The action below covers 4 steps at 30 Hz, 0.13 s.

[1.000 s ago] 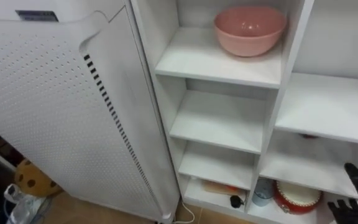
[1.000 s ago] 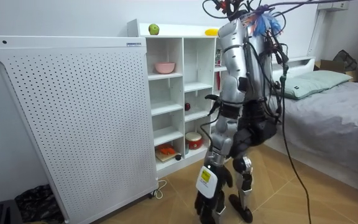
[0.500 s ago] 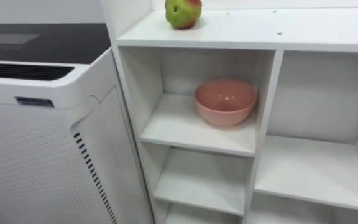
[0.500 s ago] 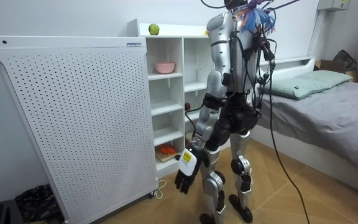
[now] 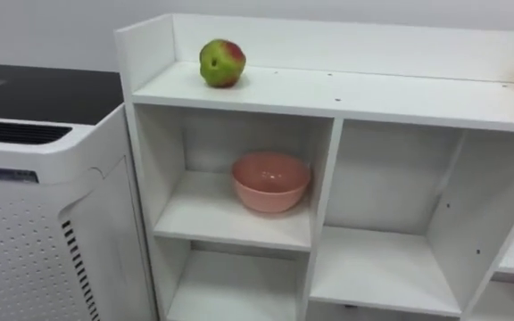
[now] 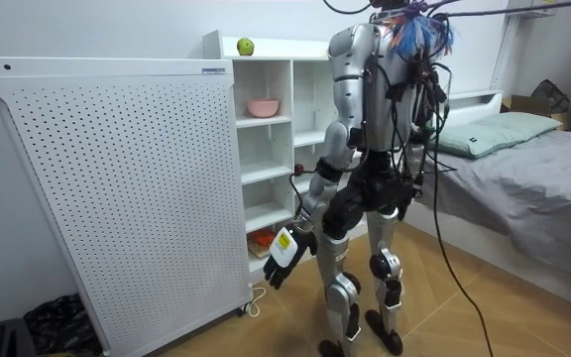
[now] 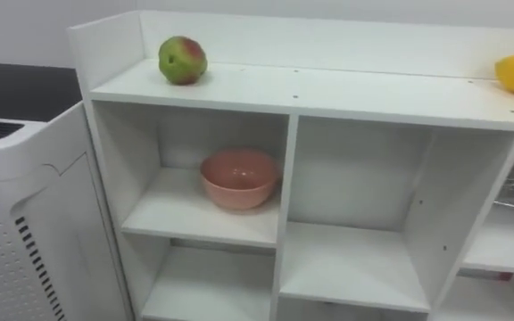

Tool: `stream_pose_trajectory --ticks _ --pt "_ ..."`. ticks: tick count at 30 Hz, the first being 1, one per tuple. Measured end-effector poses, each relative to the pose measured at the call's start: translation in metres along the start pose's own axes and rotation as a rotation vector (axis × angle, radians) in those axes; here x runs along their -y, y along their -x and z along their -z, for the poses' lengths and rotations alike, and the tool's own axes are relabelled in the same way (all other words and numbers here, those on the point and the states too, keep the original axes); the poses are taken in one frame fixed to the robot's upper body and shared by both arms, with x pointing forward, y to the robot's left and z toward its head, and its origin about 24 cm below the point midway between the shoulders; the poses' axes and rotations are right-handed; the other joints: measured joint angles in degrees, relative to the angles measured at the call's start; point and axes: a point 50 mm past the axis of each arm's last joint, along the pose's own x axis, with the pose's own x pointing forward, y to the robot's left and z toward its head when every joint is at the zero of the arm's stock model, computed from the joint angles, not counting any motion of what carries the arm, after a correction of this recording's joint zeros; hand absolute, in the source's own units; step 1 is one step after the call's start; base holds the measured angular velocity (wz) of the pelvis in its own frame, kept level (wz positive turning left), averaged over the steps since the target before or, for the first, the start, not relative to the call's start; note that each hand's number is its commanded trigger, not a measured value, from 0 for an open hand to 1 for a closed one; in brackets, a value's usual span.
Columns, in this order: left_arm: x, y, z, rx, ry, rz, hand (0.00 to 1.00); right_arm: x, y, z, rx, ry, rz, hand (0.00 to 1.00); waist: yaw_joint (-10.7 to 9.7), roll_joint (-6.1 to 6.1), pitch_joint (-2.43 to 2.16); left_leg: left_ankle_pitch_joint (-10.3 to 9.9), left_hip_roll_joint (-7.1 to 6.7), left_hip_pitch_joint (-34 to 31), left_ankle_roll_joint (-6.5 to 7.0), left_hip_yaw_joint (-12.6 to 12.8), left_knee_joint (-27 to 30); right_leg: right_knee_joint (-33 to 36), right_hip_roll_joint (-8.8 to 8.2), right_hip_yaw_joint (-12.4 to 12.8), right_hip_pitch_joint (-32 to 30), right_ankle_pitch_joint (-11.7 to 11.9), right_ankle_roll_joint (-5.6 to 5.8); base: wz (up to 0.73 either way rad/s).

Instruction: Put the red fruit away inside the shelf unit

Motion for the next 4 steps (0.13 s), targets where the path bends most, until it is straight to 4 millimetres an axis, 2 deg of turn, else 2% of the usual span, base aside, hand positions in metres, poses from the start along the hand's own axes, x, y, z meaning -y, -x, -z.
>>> stream_pose_trajectory --ticks 4 --pt "0.0026 -0.0004 -0.0017 -0.008 -0.002 0.018 0.00 0.0011 0.0007 0.0088 -0.029 0.115 0.004 0.00 -0.4 -0.07 -0.05 0.0 0.01 0.2 0.00 0.0 0.0 0.0 0.03 0.1 0.1 0.0 -0.01 0.00"
